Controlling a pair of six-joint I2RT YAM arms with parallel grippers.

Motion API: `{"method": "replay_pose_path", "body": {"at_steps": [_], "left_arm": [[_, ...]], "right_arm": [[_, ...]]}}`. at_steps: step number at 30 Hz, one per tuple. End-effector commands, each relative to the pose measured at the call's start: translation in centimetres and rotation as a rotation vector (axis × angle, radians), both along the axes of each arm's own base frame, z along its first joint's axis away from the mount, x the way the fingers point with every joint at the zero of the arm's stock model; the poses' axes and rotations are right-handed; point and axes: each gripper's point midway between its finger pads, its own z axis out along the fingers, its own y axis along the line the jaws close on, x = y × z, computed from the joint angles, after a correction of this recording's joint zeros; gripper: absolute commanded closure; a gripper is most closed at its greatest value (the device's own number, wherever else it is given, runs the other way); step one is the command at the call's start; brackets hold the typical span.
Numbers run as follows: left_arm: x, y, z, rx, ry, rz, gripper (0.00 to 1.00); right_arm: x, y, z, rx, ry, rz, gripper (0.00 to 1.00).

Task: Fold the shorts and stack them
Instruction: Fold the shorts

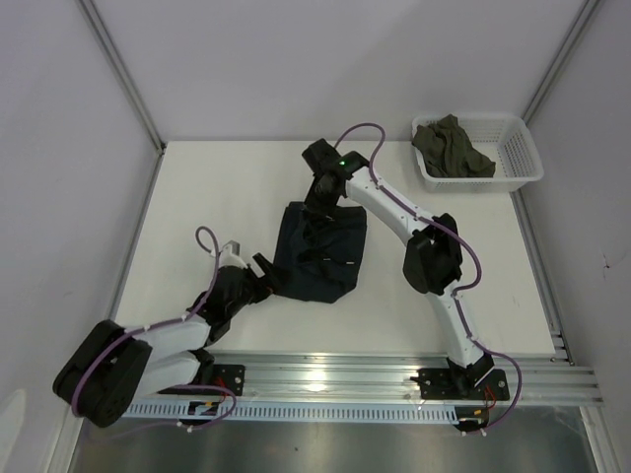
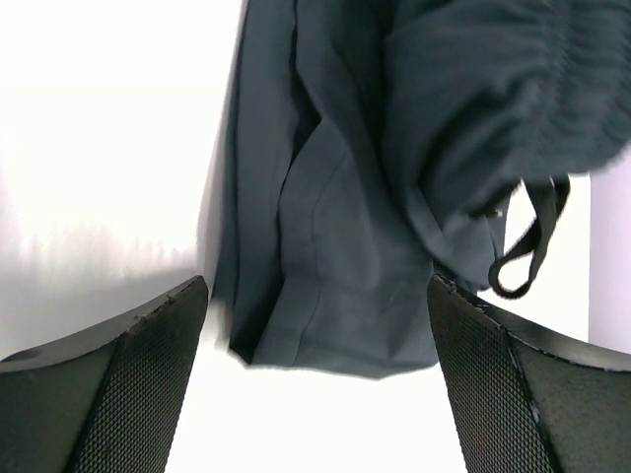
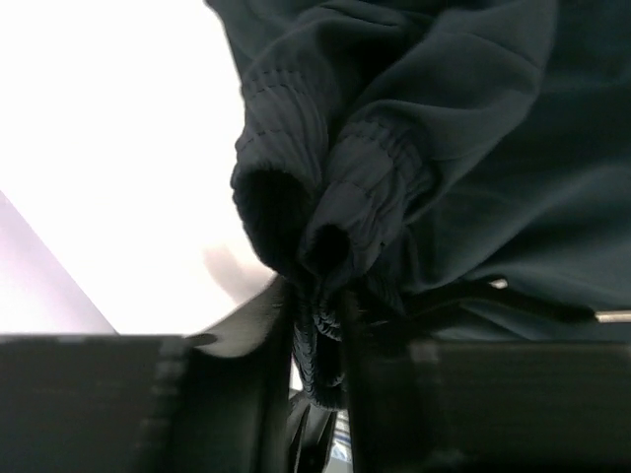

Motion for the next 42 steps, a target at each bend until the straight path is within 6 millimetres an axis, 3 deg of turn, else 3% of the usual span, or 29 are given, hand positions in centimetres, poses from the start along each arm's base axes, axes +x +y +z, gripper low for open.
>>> {"method": "replay_pose_path", "body": {"at_steps": [1, 4, 5, 6, 8, 9, 12, 13, 14, 15, 16, 19, 20, 21, 22, 23, 24, 25, 27, 28, 29, 30, 31, 34, 37, 38, 42], "left_arm": [[-2.0, 1.5, -1.0, 0.011, 0.03, 0.024, 0.05], [-2.9, 2.5, -0.9, 0.042, 0.043, 0.044, 0.05], [-2.6, 2.5, 0.9, 0.015, -0.009, 0.05, 0.05], [-3.2, 3.1, 0.4, 0.04, 0.021, 0.06, 0.05], [-2.8, 3.5, 2.3, 0.042, -0.025, 0.077, 0.04], [-2.7, 3.6, 3.7, 0.034, -0.058, 0.082, 0.04], [-2.8, 4.0, 4.9, 0.068, -0.054, 0.083, 0.04], [-2.7, 3.9, 5.0, 0.072, -0.049, 0.08, 0.04], [-2.7, 3.9, 5.1, 0.079, -0.046, 0.076, 0.04], [-2.3, 3.6, 5.6, 0.086, -0.05, 0.069, 0.04], [-2.1, 3.5, 5.6, 0.094, -0.046, 0.062, 0.04], [-1.1, 3.2, 6.3, 0.134, -0.043, 0.052, 0.03], [-0.5, 3.0, 7.4, 0.139, -0.055, 0.052, 0.03], [0.1, 2.9, 8.3, 0.154, -0.066, 0.049, 0.03], [0.7, 2.6, 8.5, 0.172, -0.051, 0.044, 0.03], [0.9, 2.4, 8.4, 0.184, -0.042, 0.034, 0.03], [1.3, 2.4, 8.5, 0.203, -0.039, 0.027, 0.03], [2.2, 1.9, 9.3, 0.209, -0.037, 0.025, 0.02], [2.8, 1.6, 9.0, 0.235, -0.016, 0.0, 0.02], [4.1, 1.3, 10.7, 0.229, -0.036, 0.006, 0.02], [4.4, 1.0, 9.0, 0.261, 0.023, -0.021, 0.02], [5.4, 1.0, 9.7, 0.261, 0.025, -0.019, 0.03], [5.8, 0.8, 9.1, 0.269, 0.046, -0.029, 0.03], [7.6, 0.3, 8.1, 0.286, 0.075, -0.029, 0.04], [8.9, 0.5, 6.8, 0.318, 0.105, -0.013, 0.05], [9.6, 0.2, 7.2, 0.319, 0.096, -0.014, 0.06], [10.7, -0.4, 4.8, 0.337, 0.151, -0.034, 0.08]], "right_arm": [[1.1, 2.2, 0.8, 0.093, -0.059, 0.032, 0.73], [0.9, 3.0, 0.7, 0.119, -0.066, 0.07, 0.64], [0.8, 3.2, 0.8, 0.123, -0.067, 0.076, 0.64], [0.4, 3.5, 0.7, 0.125, -0.066, 0.097, 0.59], [0.3, 3.8, 0.7, 0.132, -0.071, 0.109, 0.44], [-0.1, 4.4, 0.8, 0.142, -0.076, 0.133, 0.27], [-0.2, 4.8, 2.0, 0.18, -0.107, 0.154, 0.23], [-0.2, 4.9, 2.5, 0.191, -0.12, 0.158, 0.16], [-0.2, 4.7, 4.2, 0.209, -0.156, 0.159, 0.16], [-0.1, 4.4, 4.5, 0.208, -0.178, 0.162, 0.15], [-0.1, 3.8, 6.6, 0.221, -0.22, 0.158, 0.15], [0.3, 1.6, 7.2, 0.199, -0.273, 0.14, 0.15], [0.1, 0.5, 9.1, 0.213, -0.311, 0.13, 0.15], [-0.3, -0.6, 7.6, 0.19, -0.296, 0.122, 0.15], [0.1, -2.0, 7.8, 0.181, -0.313, 0.103, 0.16], [-0.2, -3.1, 9.2, 0.193, -0.351, 0.096, 0.16], [-0.6, -4.0, 7.7, 0.18, -0.345, 0.097, 0.16], [-0.5, -5.2, 7.6, 0.175, -0.352, 0.083, 0.16], [-1.3, -6.7, 6.7, 0.183, -0.353, 0.09, 0.2], [-1.5, -7.2, 6.2, 0.185, -0.346, 0.086, 0.22], [-1.5, -7.8, 5.7, 0.189, -0.336, 0.083, 0.23], [-1.5, -7.9, 5.6, 0.207, -0.349, 0.089, 0.25], [-2.2, -8.2, 4.1, 0.203, -0.319, 0.097, 0.26], [-2.2, -8.8, 2.3, 0.183, -0.317, 0.101, 0.29], [-2.0, -8.8, 1.4, 0.172, -0.324, 0.111, 0.3], [-1.9, -8.9, 1.3, 0.172, -0.33, 0.113, 0.3], [-1.6, -8.9, 0.6, 0.171, -0.331, 0.113, 0.32]]}}
